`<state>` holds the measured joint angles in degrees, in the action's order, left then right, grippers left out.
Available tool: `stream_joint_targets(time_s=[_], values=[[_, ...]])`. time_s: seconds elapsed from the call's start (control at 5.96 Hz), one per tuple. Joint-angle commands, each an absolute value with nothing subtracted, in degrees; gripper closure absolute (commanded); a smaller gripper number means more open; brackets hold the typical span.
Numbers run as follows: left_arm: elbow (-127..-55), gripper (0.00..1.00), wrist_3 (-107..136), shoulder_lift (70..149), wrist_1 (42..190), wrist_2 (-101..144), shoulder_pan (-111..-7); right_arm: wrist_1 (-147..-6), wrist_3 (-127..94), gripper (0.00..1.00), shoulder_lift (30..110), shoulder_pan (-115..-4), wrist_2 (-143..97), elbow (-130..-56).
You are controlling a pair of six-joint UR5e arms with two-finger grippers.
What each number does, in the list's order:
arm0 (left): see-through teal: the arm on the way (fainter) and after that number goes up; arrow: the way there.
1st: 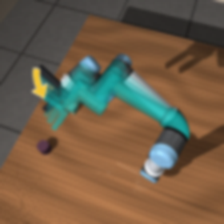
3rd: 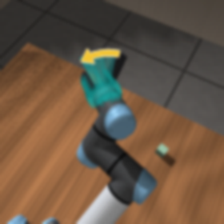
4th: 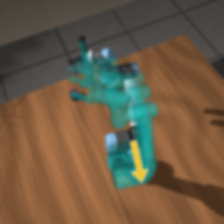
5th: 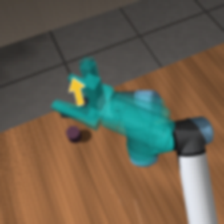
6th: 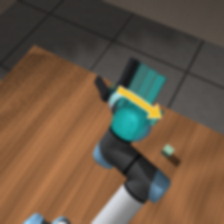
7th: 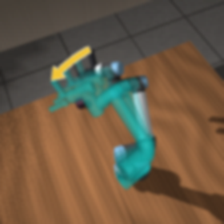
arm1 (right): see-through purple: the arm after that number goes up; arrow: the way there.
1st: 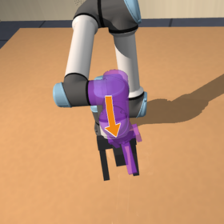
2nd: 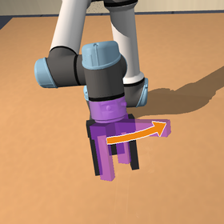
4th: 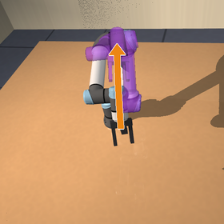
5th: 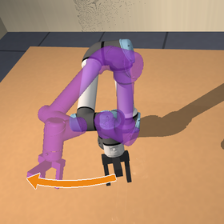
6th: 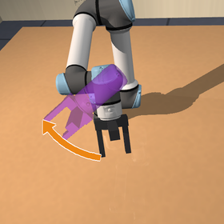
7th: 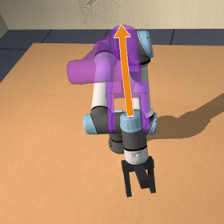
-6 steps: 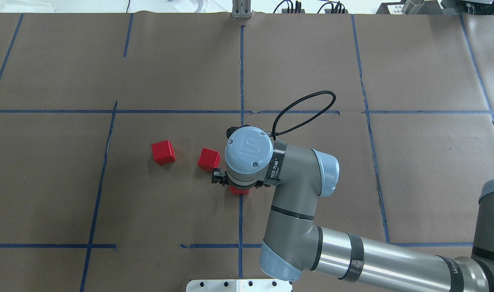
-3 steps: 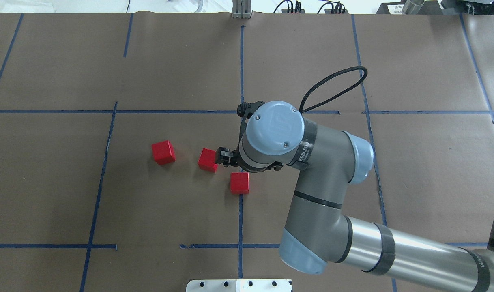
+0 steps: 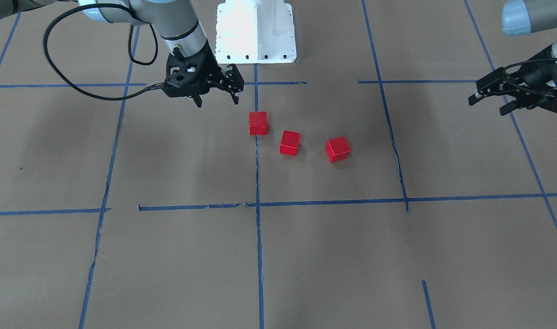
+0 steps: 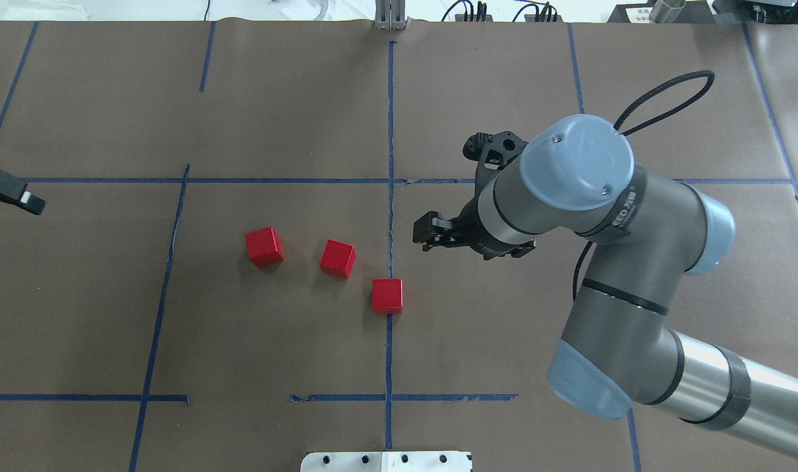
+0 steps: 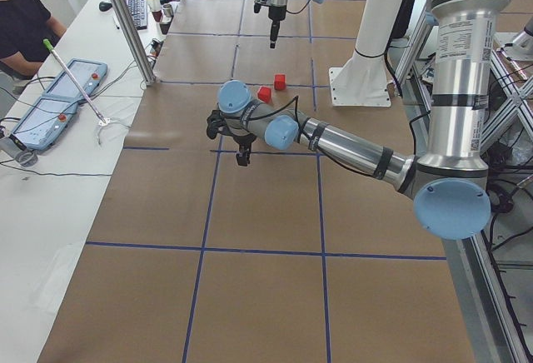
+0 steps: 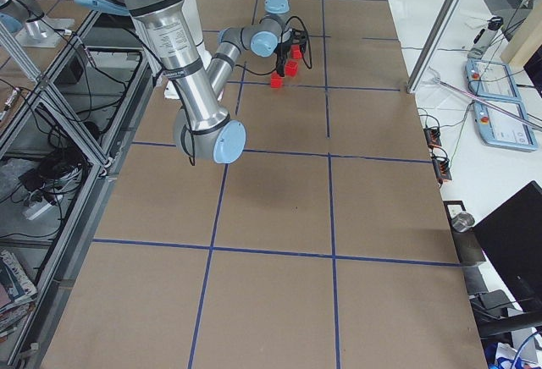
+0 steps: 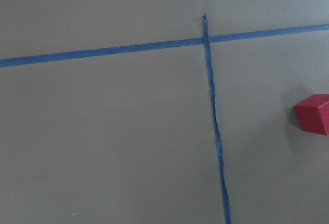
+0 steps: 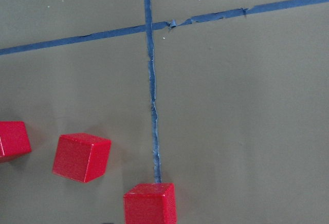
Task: Form red blocks into L shape at center
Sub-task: 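Move the left gripper to the nearer red cube while the right arm withdraws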
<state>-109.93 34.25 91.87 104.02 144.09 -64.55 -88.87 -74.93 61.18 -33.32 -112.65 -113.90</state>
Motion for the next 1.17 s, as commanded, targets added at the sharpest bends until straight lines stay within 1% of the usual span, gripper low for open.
stream_joint_targets(time_s=[0.0,0.17,0.34,0.5,0.67,1.01], values=[[-109.7,0.0,47.2,99.9,107.9,135.9,-53.0,-88.9,-68.5,0.0,65.6,-39.1,-117.0,-115.9],[-108.5,0.0,47.5,103.2,107.6,133.8,-48.5,-88.8,-67.9,0.0,67.3,-41.6,-119.2,-116.4],[-105.5,0.0,53.6,110.1,105.2,125.9,-42.3,-88.8,-66.6,0.0,69.0,-43.0,-119.4,-117.3],[-102.8,0.0,56.1,114.3,103.2,117.9,-36.3,-88.8,-65.1,0.0,70.1,-43.6,-119.4,-117.4],[-98.9,0.0,55.9,120.1,101.6,113.9,-35.1,-88.8,-64.8,0.0,71.4,-43.6,-119.5,-118.7],[-97.7,0.0,55.5,122.7,100.5,110.8,-32.2,-88.8,-64.8,0.0,71.6,-43.4,-119.6,-118.7]])
